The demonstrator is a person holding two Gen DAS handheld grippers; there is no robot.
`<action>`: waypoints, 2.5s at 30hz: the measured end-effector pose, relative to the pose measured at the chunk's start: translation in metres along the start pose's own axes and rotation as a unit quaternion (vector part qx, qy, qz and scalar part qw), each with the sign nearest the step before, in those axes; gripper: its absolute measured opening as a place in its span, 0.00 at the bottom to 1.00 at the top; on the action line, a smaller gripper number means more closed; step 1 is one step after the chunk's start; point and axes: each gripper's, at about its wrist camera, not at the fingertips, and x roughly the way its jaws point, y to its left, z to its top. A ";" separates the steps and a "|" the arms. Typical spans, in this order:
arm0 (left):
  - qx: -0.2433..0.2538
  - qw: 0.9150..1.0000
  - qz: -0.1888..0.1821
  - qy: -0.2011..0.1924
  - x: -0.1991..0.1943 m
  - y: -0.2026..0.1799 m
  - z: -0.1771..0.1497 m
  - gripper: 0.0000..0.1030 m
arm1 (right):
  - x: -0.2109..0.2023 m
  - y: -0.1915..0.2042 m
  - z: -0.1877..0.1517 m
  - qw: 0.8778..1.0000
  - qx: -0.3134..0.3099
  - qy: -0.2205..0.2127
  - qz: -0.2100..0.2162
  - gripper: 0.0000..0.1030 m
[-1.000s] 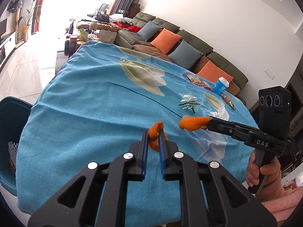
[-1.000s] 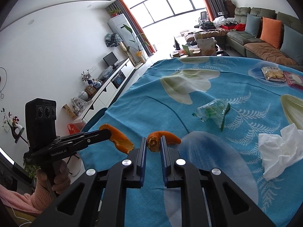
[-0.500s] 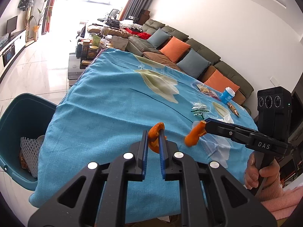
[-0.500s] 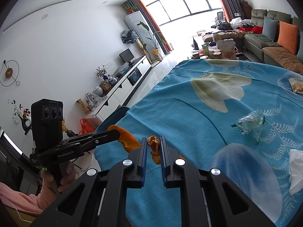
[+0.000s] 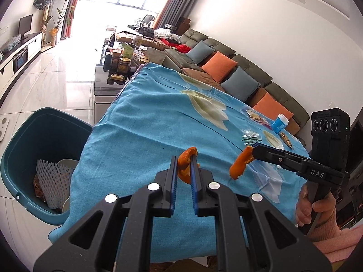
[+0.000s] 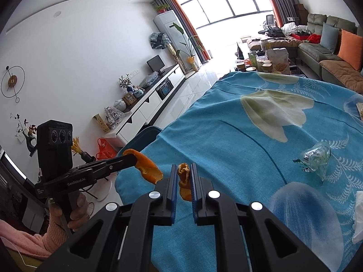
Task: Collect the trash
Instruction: 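Carry the orange peels toward the teal bin with both tools, then open the left tool over the teal bin while the right tool releases its peel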
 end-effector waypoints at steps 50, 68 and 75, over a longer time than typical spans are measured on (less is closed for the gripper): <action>-0.068 0.985 0.149 -0.055 -0.065 0.107 0.011 0.11 | 0.120 0.099 0.057 0.987 -0.071 0.051 0.135 0.09; -0.084 0.980 0.174 -0.051 -0.059 0.126 0.011 0.11 | 0.154 0.117 0.062 0.983 -0.079 0.071 0.152 0.09; -0.093 0.977 0.185 -0.044 -0.053 0.135 0.009 0.11 | 0.169 0.121 0.061 0.982 -0.079 0.084 0.148 0.09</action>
